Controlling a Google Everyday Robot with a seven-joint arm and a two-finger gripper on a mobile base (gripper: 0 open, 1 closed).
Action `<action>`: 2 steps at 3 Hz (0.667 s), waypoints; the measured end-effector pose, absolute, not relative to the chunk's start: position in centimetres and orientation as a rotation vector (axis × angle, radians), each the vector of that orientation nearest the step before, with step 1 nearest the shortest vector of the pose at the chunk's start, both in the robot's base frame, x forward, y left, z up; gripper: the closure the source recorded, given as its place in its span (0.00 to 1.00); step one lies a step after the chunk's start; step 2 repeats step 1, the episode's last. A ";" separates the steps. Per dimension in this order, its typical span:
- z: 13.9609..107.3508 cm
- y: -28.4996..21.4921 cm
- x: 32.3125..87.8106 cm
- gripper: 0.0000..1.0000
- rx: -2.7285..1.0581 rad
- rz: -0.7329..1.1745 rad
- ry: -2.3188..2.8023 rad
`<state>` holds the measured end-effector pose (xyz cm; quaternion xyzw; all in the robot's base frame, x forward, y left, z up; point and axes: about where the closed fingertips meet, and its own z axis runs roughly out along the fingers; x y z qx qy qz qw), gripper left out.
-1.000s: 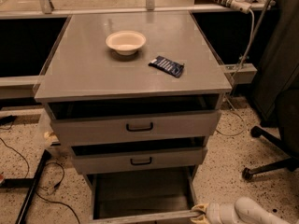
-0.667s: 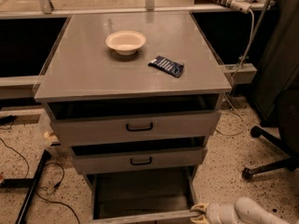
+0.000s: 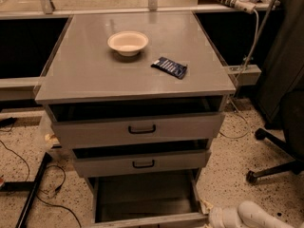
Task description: Open bottom drawer
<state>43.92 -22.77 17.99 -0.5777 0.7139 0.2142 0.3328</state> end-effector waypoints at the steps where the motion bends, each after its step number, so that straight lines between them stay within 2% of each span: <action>1: 18.0 -22.8 43.9 0.00 -1.509 0.559 1.865; 2: 18.0 -22.8 43.9 0.00 -1.509 0.559 1.865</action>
Offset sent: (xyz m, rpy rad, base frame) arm 0.0000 0.0000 0.0000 0.0000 0.0000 0.0000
